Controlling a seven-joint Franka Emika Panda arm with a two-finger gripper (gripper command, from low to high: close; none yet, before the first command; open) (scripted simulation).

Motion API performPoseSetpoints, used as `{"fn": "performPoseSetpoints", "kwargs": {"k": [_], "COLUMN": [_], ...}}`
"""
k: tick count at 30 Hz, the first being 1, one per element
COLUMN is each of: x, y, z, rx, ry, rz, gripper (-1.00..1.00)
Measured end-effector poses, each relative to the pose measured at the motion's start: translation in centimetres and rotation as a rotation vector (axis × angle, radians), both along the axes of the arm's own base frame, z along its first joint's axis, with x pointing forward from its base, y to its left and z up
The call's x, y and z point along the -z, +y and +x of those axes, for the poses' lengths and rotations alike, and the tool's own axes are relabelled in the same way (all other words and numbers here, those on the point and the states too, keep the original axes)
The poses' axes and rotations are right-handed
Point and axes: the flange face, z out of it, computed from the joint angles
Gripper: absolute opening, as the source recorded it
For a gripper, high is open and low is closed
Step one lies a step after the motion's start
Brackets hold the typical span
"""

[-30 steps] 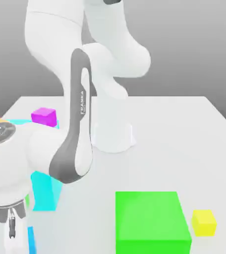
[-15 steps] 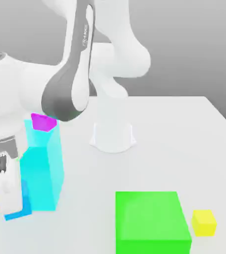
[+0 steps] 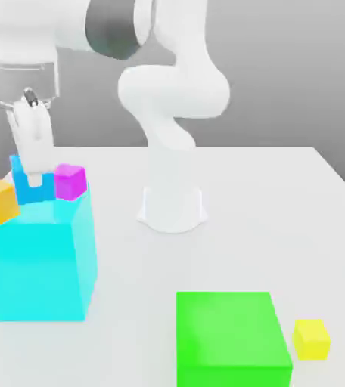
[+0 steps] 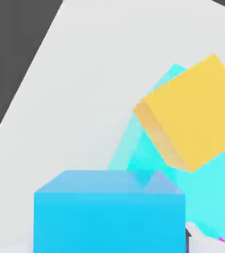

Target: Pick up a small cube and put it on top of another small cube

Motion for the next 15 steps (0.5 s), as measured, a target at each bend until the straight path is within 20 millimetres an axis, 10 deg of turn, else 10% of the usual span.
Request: {"fn": "performPoseSetpoints", "kwargs": {"k": [7,11,12,15], "x": [-3.1,1.4,2.4,2.4], "y": [1.2,1.5,1.5,1.5], "z": [-6.6,-7.1,-7.2,-7.2], "rx": [-0.045,-0.07,-0.071,-0.071], "ry": [-0.015,-0.02,-0.021,-0.021], "rz": [0.063,0.072,0.072,0.073], "gripper": [-1.0,-1.0,1.0,1.0]}}
